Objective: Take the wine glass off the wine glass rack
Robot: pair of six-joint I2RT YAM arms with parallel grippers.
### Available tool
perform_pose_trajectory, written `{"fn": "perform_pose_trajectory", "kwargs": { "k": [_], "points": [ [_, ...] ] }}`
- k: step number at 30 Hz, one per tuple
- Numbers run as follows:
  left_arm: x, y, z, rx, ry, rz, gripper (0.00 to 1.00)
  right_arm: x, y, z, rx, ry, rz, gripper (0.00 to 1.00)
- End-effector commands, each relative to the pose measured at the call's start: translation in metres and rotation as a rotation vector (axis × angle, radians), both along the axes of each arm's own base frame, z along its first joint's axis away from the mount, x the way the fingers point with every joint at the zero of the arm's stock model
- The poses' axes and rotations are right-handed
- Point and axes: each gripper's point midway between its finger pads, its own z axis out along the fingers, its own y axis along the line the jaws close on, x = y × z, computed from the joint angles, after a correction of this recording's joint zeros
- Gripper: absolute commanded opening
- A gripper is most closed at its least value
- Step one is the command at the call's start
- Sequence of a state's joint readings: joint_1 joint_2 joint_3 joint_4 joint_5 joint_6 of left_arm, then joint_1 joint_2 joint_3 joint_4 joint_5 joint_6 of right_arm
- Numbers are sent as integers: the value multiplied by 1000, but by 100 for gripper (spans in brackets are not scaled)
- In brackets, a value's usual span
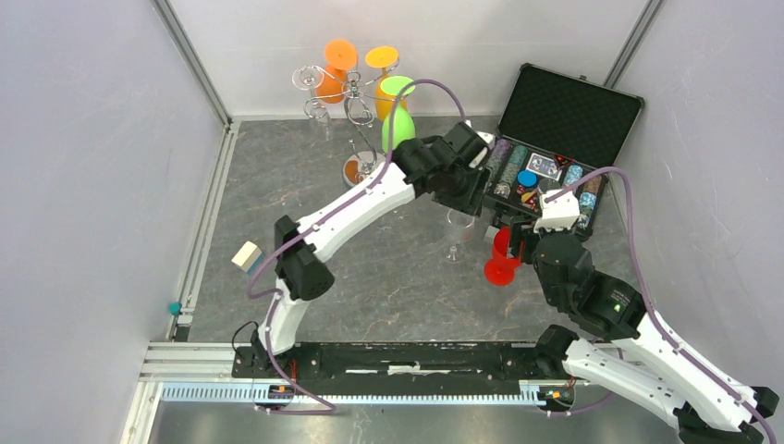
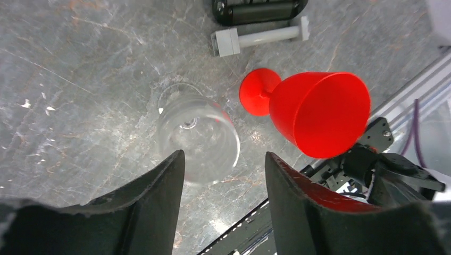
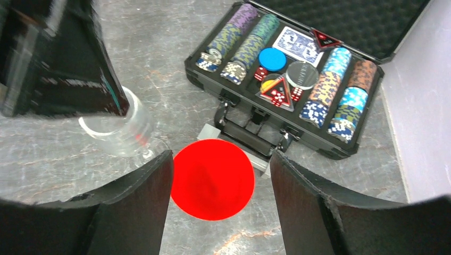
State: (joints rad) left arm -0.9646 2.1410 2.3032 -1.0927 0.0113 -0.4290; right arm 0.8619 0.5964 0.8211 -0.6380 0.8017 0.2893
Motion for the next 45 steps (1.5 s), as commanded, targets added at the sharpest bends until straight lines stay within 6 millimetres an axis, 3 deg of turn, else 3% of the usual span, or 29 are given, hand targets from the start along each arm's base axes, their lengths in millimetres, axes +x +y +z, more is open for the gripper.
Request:
{"fn": "perform_pose_trajectory", "kwargs": {
  "k": [1,4,6,7,8,16,20,25,29,33,39,45],
  "points": [
    [2,15,114,-273,-164,9,67,3,20,25,92,-63,89,72],
    [10,39,143,-316,-272,38,79,4,31,29,115,-73,136,73],
    [22,65,165,-340,-363,105,92,5,37,29,123,-72,154,73],
    [28,78,167,-338,-385,141,98,5,40,29,125,-70,165,73],
    [35,93,174,-355,-410,177,100,6,43,29,126,-67,174,73],
    [80,210,210,-515,-509,479,100,10,60,23,142,-44,217,73],
    [105,272,214,-538,-543,688,100,11,66,21,144,-37,236,74],
    [140,325,209,-604,-520,841,100,11,73,21,166,-36,261,73],
    [171,353,201,-683,-468,892,98,11,75,22,179,-37,266,73],
    [203,373,190,-768,-424,898,89,11,74,22,182,-39,262,72],
    [238,373,180,-895,-361,826,76,12,74,22,181,-39,257,72],
    [254,371,171,-952,-337,796,82,12,76,20,179,-31,262,72]
  ]
}}
